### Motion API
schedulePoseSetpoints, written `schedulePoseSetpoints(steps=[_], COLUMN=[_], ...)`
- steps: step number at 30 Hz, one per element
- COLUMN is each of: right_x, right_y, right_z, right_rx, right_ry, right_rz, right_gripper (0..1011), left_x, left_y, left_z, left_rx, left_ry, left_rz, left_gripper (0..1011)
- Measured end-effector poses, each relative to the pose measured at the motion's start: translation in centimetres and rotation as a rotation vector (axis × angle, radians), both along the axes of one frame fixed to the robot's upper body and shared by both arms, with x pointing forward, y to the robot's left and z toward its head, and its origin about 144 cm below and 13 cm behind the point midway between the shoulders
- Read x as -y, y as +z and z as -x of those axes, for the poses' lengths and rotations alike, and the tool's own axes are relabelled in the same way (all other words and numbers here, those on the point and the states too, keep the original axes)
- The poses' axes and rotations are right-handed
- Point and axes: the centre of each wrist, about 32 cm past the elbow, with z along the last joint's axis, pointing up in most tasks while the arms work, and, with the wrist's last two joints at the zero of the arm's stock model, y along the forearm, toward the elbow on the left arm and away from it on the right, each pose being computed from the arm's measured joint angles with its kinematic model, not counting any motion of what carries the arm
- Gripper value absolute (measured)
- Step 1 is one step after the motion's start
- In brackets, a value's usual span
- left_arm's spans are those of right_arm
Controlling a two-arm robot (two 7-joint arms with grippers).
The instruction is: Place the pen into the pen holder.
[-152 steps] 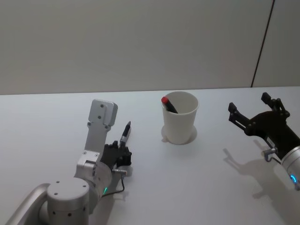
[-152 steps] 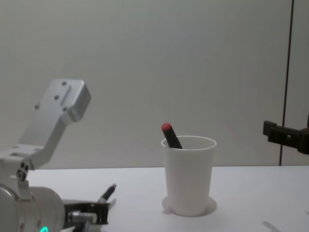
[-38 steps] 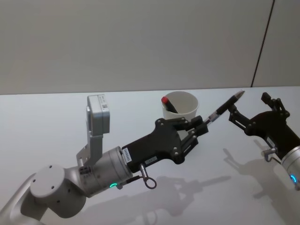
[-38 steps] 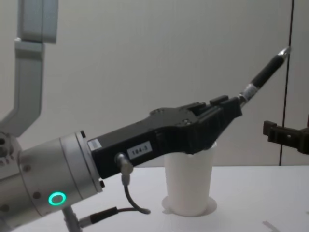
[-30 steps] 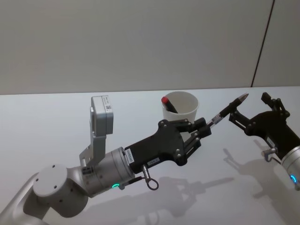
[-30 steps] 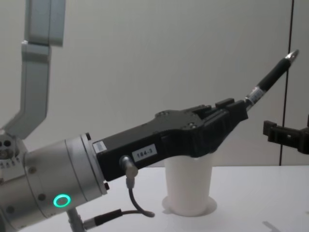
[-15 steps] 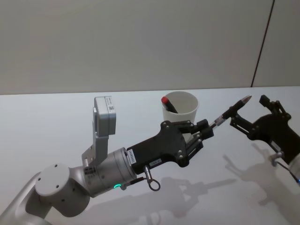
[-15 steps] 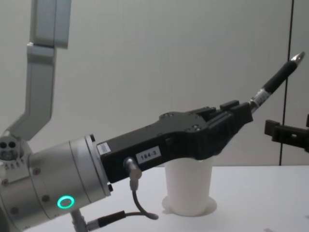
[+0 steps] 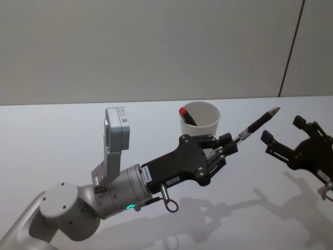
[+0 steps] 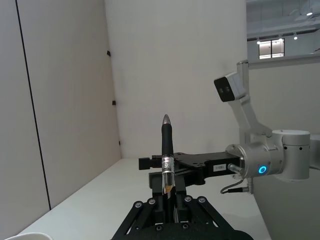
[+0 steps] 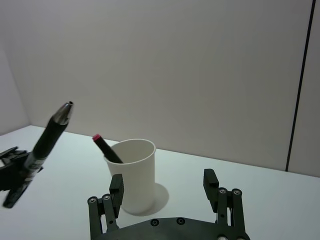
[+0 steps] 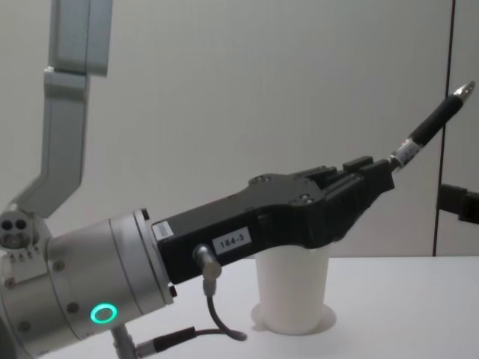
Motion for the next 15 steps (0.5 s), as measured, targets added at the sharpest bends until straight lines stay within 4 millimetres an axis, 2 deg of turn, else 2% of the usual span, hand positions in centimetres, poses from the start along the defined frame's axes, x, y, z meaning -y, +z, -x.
schedulePoseSetpoints(steps=[15], right_x=[1.8], right_y=[0.2], right_z=[2.0], right_rx=[-0.053], right_ry=[0.125], right_rz=[-0.138], right_gripper=[1001], left_x=[0.0], left_y=[0.0], left_z=[0.0], left_rx=[0.0], left_ry=[-0.001], left_rz=[0.0], left_gripper=[144])
